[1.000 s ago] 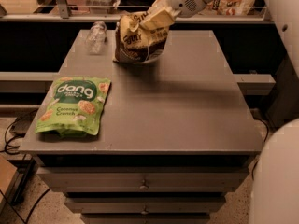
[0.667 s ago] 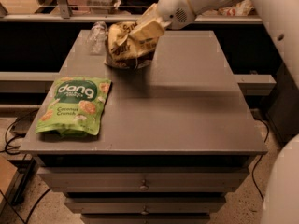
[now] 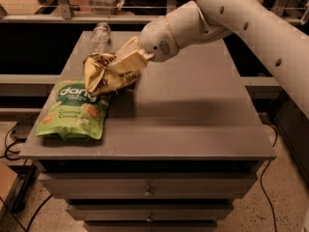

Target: Move brown chip bag near green rice chip bag

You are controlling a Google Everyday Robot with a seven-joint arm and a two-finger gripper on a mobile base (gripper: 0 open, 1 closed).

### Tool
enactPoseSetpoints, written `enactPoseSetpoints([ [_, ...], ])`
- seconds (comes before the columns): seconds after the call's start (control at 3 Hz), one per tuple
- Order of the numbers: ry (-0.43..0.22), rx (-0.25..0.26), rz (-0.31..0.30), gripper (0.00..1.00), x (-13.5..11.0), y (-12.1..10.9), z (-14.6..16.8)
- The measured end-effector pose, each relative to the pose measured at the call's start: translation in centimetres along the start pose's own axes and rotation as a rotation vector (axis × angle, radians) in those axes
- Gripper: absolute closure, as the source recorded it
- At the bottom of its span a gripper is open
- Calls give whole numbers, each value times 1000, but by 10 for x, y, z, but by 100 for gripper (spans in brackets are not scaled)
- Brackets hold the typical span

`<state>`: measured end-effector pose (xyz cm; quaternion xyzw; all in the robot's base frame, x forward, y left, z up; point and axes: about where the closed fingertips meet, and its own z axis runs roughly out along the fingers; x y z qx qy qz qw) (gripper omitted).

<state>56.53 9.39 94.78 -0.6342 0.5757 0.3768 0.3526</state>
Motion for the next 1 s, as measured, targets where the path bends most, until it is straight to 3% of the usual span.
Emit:
enactPoseSetpoints([
  [0.33, 1, -9, -1, 20, 0, 2, 4],
  [0.67, 1, -12, -2, 0, -1, 2, 6],
  [1.0, 1, -14, -2, 0, -1, 3, 6],
])
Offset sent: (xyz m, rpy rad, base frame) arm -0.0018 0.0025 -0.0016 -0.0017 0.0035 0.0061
